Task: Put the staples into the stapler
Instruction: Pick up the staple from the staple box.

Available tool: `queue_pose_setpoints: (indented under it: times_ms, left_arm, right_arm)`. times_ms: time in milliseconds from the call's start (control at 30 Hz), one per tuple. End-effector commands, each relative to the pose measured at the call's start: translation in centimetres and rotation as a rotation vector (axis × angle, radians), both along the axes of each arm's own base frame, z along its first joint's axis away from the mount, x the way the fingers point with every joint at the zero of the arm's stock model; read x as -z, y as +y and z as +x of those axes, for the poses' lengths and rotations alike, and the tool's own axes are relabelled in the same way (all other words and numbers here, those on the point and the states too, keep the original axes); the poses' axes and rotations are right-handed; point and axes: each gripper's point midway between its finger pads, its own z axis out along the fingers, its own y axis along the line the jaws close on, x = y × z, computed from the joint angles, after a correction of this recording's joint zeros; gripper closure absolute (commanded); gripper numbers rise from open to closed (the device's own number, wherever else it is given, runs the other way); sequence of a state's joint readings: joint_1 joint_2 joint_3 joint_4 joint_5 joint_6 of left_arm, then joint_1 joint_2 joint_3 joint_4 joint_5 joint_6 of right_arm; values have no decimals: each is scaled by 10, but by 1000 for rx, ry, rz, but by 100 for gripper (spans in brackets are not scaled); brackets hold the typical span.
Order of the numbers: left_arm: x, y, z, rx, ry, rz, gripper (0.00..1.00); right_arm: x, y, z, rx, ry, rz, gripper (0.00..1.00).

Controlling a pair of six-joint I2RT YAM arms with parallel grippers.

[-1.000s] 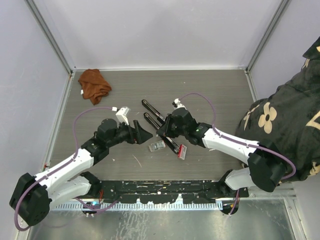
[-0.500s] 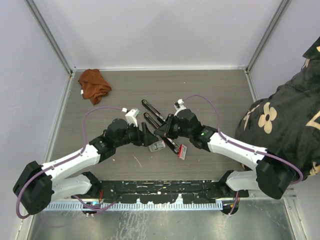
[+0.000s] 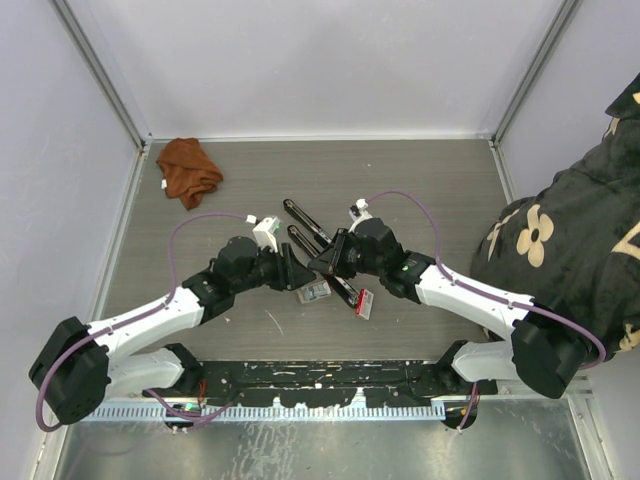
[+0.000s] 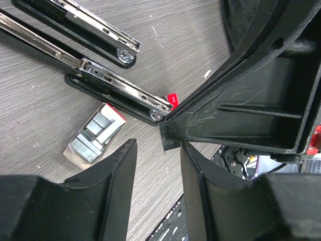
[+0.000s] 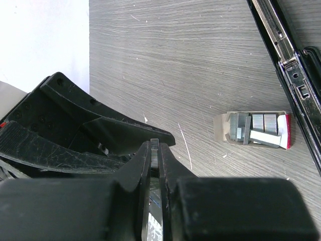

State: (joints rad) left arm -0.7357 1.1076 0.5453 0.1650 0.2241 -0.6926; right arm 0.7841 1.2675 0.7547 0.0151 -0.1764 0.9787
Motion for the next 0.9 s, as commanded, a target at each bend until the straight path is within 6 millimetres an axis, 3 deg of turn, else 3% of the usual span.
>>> queue_pose_setpoints:
  times_ms: [0,267,400,633,867]
  left_arm:
    - [-37,-15,10,22,-92,-91,61]
    - [-40,-17,9,42,-115,-101,79]
    - [-40,-18,6,63,-117,-104,83]
    - [-44,-19,-10,133,-117,-131,84]
    - [-85,-17,-36,227,-177,-244,81]
  right_arm:
    - [-24,7,1,-15,-46,72,89]
    - [-20,6,-1,-19,-42,66,86]
    - [-26,0,0,-1,-73,67,71]
    - [-57,-14,4,10,-217,78,43]
    - [-104,-25,-13,-122,-442,253,33]
